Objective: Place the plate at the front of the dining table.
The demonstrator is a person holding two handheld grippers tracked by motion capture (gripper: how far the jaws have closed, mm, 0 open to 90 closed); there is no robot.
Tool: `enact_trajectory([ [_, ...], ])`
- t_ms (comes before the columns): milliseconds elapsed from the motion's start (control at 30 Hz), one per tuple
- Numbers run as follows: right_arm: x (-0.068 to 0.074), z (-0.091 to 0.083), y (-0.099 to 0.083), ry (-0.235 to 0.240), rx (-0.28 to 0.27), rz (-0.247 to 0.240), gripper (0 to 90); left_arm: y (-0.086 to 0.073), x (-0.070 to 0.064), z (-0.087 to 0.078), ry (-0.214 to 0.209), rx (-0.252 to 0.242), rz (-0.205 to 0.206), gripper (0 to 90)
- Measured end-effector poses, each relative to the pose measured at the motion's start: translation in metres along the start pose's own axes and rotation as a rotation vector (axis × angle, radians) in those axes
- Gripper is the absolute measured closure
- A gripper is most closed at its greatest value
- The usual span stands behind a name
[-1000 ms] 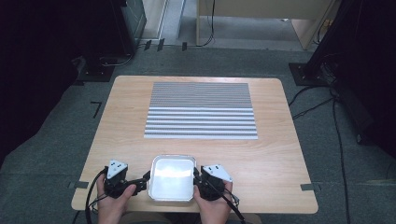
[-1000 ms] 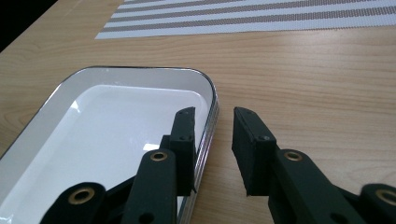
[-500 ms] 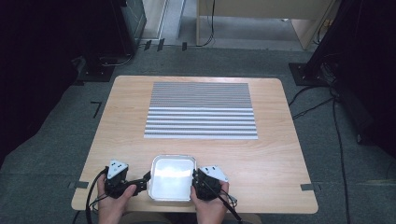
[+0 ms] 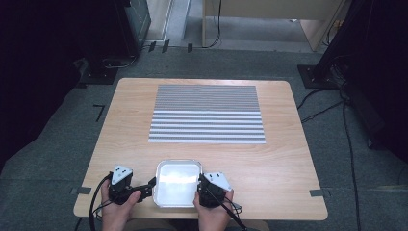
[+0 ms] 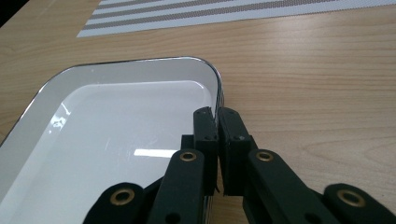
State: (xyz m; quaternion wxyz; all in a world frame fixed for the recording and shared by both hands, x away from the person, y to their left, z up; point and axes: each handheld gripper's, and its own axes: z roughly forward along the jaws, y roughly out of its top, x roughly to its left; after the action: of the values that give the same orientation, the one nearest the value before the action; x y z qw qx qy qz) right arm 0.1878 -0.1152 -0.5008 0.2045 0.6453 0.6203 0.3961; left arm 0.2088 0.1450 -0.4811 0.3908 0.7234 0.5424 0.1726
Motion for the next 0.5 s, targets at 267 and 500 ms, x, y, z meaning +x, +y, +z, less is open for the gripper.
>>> enact_trajectory([
  [267,-0.0004,-0.0003,0.0022,-0.002,-0.021,0.019,90.0,0.0000,0.0005,0.0004,0.000,0.001,-0.003,6.2],
  [500,0.0006,-0.0052,0.0075,0.002,-0.049,0.026,90.0,0.0002,0.0011,0.0001,0.001,-0.002,-0.009,6.2],
])
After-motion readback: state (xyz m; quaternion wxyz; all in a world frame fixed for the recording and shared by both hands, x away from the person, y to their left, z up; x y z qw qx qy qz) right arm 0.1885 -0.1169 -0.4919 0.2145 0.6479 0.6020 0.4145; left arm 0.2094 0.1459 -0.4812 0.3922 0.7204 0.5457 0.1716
